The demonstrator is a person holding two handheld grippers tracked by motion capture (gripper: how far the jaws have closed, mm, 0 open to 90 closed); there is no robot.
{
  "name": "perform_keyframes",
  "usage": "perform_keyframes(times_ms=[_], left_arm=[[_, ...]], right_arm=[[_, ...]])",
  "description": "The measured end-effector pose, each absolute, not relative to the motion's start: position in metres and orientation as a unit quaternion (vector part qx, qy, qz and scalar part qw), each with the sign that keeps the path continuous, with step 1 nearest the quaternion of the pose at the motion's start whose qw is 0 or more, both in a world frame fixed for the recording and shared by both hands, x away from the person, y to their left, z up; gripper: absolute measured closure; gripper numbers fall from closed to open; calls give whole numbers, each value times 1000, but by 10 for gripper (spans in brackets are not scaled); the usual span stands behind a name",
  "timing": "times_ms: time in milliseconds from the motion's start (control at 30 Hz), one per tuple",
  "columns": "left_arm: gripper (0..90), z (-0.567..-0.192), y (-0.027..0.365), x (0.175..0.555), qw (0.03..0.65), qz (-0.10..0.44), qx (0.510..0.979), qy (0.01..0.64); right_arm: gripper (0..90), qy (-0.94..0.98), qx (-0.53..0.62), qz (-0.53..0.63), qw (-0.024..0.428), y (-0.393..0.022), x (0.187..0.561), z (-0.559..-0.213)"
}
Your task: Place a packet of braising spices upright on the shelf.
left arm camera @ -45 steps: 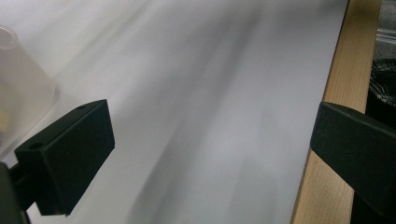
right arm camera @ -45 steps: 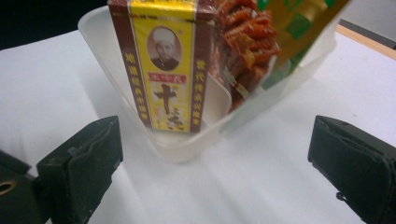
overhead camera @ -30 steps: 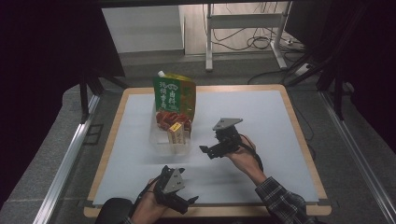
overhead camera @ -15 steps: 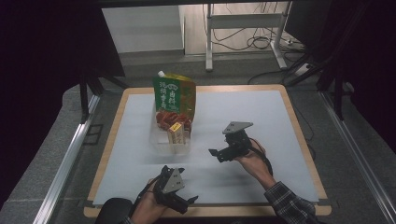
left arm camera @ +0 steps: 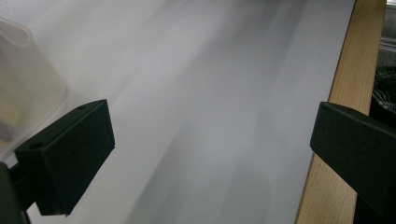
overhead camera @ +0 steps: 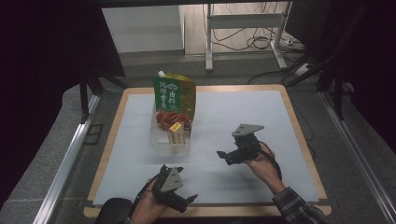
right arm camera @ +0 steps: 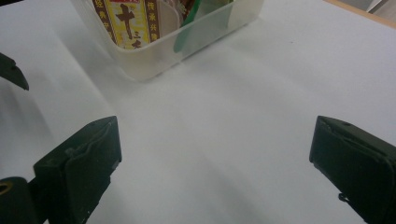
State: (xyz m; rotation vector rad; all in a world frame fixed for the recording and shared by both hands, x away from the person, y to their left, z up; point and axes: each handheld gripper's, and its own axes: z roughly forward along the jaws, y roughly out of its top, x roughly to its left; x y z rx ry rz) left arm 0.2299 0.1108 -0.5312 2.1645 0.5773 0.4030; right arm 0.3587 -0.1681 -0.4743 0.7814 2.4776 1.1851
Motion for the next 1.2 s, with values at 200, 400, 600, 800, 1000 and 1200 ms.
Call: perform_keyframes(times_ms=[200,400,600,800,1000,1200], left_arm=[[0,-531,110,230,419,160,863,230],[0,-531,111,230,420,161,862,232],[0,-531,112,230,422,162,861,234],[0,-531,112,230,424,162,859,236],[0,-531,113,231,425,162,859,237],[0,-531,114,231,424,162,858,241]], right_arm=[[22,857,274,410,147,-179,352,-474],[20,858,279,405,151,-189,346,-475],[18,852,288,409,153,-202,339,-476],[8,847,296,411,158,-218,331,-477],[4,843,306,411,164,-233,322,-479],[0,841,311,408,171,-249,314,-482]])
